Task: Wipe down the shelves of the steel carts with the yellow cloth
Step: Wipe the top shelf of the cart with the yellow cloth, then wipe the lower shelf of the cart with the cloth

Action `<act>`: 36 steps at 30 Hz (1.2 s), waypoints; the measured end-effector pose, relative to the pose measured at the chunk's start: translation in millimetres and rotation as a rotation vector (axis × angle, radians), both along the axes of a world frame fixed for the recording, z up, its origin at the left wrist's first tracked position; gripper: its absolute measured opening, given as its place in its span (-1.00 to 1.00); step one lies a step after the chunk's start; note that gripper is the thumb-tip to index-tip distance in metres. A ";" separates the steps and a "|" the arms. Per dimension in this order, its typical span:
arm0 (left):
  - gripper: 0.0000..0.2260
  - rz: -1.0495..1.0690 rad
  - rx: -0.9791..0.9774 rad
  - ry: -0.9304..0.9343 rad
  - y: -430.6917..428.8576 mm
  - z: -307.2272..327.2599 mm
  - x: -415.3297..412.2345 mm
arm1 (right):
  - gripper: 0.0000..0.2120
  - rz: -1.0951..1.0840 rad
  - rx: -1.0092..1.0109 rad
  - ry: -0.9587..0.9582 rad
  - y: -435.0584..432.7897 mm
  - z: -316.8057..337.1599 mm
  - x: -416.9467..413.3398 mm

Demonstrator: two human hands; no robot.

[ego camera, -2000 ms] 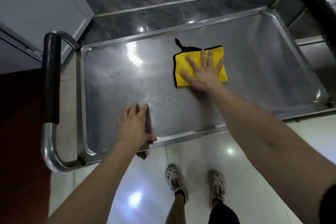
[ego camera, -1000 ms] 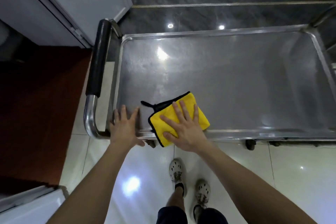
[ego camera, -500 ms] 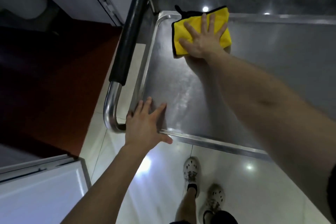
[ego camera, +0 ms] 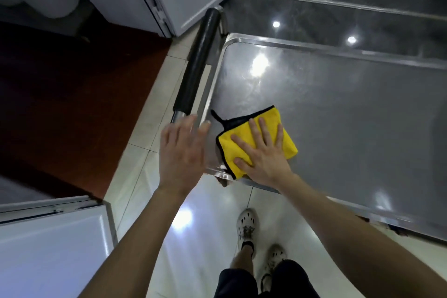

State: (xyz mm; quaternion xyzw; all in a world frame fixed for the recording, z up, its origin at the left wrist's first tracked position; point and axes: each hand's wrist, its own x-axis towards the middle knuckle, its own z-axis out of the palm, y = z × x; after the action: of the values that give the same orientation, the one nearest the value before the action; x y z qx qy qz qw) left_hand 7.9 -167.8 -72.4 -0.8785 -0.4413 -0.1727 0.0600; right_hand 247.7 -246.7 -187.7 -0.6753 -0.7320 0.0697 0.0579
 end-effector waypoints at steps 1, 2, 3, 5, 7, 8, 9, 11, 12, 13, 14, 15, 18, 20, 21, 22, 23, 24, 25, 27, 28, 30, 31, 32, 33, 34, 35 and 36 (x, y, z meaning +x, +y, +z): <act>-0.57 0.114 -0.045 -0.038 8.2 3.5 -6.2 | -0.32 0.044 0.000 -0.001 -5.9 1.5 -0.2; -0.52 0.206 -0.148 -0.083 13.7 6.1 -10.6 | -0.33 0.098 -0.006 0.002 -10.9 3.7 0.7; -0.49 0.250 -0.259 -0.122 16.5 6.5 -13.3 | -0.33 0.150 -0.013 0.006 -15.2 6.1 2.1; -0.45 0.227 -0.366 -0.166 17.8 5.3 -15.9 | -0.36 0.202 -0.022 0.011 -23.6 10.3 2.0; -0.44 0.220 -0.346 -0.170 18.5 3.7 -15.6 | -0.44 0.188 -0.041 0.022 -30.8 15.3 -5.6; -0.44 0.215 -0.319 -0.160 21.5 2.8 -14.6 | -0.48 0.180 -0.046 0.031 -34.5 17.9 -11.2; -0.45 0.212 -0.306 -0.153 25.6 2.7 -13.8 | -0.52 0.181 -0.049 0.041 -39.9 20.6 -17.4; -0.45 0.216 -0.333 -0.147 35.0 4.7 -10.7 | -0.53 0.200 -0.046 0.073 -55.0 26.4 -31.1; -0.45 0.217 -0.355 -0.138 40.8 4.7 -9.2 | -0.51 0.208 -0.039 0.089 -62.6 29.3 -37.6; -0.45 0.219 -0.380 -0.120 47.0 5.5 -7.9 | -0.49 0.200 -0.028 0.108 -69.2 32.7 -43.0; -0.44 0.229 -0.409 -0.099 52.8 7.5 -7.0 | -0.49 0.170 -0.014 0.136 -75.1 38.0 -47.5; -0.44 0.248 -0.424 -0.082 56.6 11.0 -6.4 | -0.50 0.121 -0.005 0.180 -79.9 44.5 -50.7; -0.52 0.278 -0.279 -0.157 38.8 19.8 -9.5 | -0.51 -0.137 -0.028 0.461 -92.7 69.8 -54.7; -0.67 0.201 -0.184 -0.291 -2.2 15.4 -16.3 | -0.53 -0.428 -0.014 0.751 -109.3 85.2 -55.7; -0.73 0.150 -0.215 -0.375 -27.9 10.3 -20.5 | -0.54 -0.583 -0.020 0.927 -118.7 92.8 -56.9; -0.76 0.114 -0.284 -0.440 -54.3 3.7 -24.5 | -0.57 -0.737 -0.043 1.127 -128.1 99.5 -57.0; -0.77 0.108 -0.362 -0.470 -80.0 -3.6 -27.7 | -0.60 -0.890 -0.095 1.339 -137.6 104.1 -55.8; -0.78 0.122 -0.453 -0.467 -103.7 -11.2 -30.2 | -0.61 -1.022 -0.168 1.550 -147.8 106.9 -54.3; -0.82 0.145 -0.590 -0.465 -124.7 -17.8 -31.3 | -0.59 -1.117 -0.229 1.747 -158.7 107.2 -52.7; -0.93 0.184 -1.013 -0.500 -159.7 -22.9 -28.9 | -0.49 -1.222 -0.264 2.038 -182.8 105.8 -55.3; -0.93 0.176 -1.205 -0.519 -174.1 -21.7 -25.4 | -0.44 -1.243 -0.249 2.120 -194.0 105.0 -58.9; -0.73 0.107 -1.397 -0.542 -200.4 -19.3 -17.4 | -0.38 -1.273 -0.218 2.190 -214.6 98.7 -69.7; -0.65 0.085 -1.435 -0.549 -213.3 -18.9 -11.9 | -0.39 -1.281 -0.213 2.198 -223.9 94.2 -77.3; -0.64 0.078 -1.453 -0.555 -225.1 -19.9 -6.0 | -0.40 -1.289 -0.218 2.204 -233.2 89.3 -87.4; -0.66 0.085 -1.456 -0.545 -235.2 -22.5 -0.3 | -0.42 -1.295 -0.236 2.208 -241.7 84.2 -98.9; -0.71 0.099 -1.450 -0.519 -243.3 -27.2 4.4 | -0.43 -1.290 -0.260 2.202 -249.5 80.1 -110.1; -0.76 0.109 -1.437 -0.487 -249.3 -32.2 6.9 | -0.43 -1.275 -0.282 2.171 -257.0 76.4 -119.8; -0.80 0.119 -1.430 -0.467 -253.5 -36.5 7.0 | -0.43 -1.245 -0.313 2.112 -264.5 72.9 -127.0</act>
State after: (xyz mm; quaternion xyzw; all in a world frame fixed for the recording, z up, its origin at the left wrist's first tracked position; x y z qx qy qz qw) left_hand 14.9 -421.3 -108.9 -0.6188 -0.4937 -0.0223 -0.6106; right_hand 120.7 -511.2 -114.8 -0.5210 0.1356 0.6279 0.5621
